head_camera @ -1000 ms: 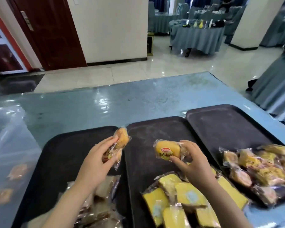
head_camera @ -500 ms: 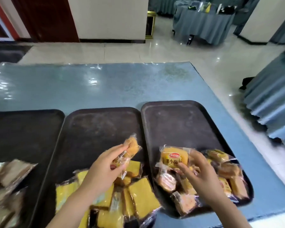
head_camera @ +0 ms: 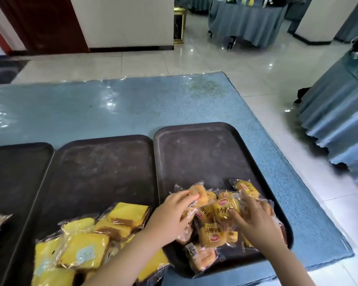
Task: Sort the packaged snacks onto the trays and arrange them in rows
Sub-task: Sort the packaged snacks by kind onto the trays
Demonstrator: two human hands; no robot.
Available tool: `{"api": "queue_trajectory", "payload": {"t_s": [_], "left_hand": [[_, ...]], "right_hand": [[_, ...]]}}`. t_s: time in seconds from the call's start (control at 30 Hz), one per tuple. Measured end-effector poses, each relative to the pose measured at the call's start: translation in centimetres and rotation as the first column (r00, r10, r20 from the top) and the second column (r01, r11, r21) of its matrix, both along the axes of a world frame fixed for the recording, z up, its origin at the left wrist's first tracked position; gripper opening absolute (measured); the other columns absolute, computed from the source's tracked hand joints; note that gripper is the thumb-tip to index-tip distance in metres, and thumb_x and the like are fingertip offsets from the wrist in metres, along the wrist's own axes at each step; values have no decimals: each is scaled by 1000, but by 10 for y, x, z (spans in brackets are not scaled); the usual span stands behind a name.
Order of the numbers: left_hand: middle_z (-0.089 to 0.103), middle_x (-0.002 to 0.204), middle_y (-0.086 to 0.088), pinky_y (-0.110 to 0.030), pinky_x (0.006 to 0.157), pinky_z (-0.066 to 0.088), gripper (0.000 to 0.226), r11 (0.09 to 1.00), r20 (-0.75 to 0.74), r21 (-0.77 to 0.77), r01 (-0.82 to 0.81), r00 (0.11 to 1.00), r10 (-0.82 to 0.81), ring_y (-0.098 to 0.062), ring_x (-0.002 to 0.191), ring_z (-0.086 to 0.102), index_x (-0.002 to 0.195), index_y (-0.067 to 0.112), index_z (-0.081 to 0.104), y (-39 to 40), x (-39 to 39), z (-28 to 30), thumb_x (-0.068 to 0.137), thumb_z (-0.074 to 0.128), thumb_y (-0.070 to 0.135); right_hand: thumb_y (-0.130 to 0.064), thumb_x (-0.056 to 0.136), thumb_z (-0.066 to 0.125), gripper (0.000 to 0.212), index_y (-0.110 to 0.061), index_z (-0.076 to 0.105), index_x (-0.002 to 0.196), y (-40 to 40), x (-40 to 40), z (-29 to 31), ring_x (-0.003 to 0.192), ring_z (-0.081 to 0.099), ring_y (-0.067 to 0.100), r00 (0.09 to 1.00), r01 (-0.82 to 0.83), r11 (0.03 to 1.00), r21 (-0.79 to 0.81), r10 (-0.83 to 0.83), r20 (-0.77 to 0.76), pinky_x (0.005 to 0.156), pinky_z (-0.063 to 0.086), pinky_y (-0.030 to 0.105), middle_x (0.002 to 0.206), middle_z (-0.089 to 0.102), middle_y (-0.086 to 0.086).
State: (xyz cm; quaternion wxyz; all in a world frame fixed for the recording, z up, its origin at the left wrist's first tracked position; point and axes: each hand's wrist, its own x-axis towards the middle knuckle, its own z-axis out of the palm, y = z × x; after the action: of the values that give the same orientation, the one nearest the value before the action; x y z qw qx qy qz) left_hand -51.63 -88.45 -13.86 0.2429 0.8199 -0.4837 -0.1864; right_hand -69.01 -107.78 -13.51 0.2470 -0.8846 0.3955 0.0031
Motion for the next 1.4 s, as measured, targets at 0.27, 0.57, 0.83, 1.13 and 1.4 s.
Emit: {"api": "queue_trajectory", "payload": {"t_s": [0.27, 0.57, 0.83, 1.13, 1.4], "left_hand": [[-23, 159, 13, -46, 122, -4, 78, 990, 114, 137, 13, 993, -29, -11, 147, -20, 149, 41, -21, -11, -16, -25, 99, 39, 35], [-25, 159, 14, -51, 120, -6, 72, 978, 196, 210, 15, 979, -57, -12, 147, -21, 145, 40, -30, -15, -14, -36, 96, 17, 63], [-10, 163, 10, -42, 122, -4, 66, 996, 226, 89, 7, 974, -27, -11, 149, -10, 153, 36, -13, 12, 6, -19, 100, 21, 56], [20, 161, 5, -32, 121, -3, 60, 994, 346, 39, -106, 934, 86, -15, 149, 13, 154, 27, 23, 127, 66, 5, 98, 18, 49], [42, 150, 5, -34, 120, 14, 56, 967, 368, 32, -254, 902, 225, -15, 142, 32, 144, 25, 44, 318, 135, 14, 94, 28, 46]], "right_hand": [[-56, 93, 33, 63, -28, 36, 148, 7, 10, -33, 148, 13, 26, 972, -25, 981, -194, 69, 224, 119, 10, 42, 157, 26, -8], [-57, 97, 18, 60, -32, 37, 148, 8, 7, -44, 149, 11, 17, 985, -122, 972, -202, 144, 99, 121, 3, 37, 159, 26, -1], [-62, 94, 21, 72, -18, 37, 148, 27, 26, -11, 149, 9, 17, 987, -76, 970, -230, 106, 121, 121, 6, 37, 158, 27, 3], [-51, 100, 31, 59, -19, 36, 148, 124, 93, 22, 147, 16, 16, 959, -202, 940, -274, 247, 140, 121, 2, 32, 156, 31, 0], [-44, 98, 43, 55, -16, 41, 145, 277, 167, 33, 145, 21, 18, 931, -254, 926, -281, 312, 187, 122, 6, 35, 153, 36, 2]]}}
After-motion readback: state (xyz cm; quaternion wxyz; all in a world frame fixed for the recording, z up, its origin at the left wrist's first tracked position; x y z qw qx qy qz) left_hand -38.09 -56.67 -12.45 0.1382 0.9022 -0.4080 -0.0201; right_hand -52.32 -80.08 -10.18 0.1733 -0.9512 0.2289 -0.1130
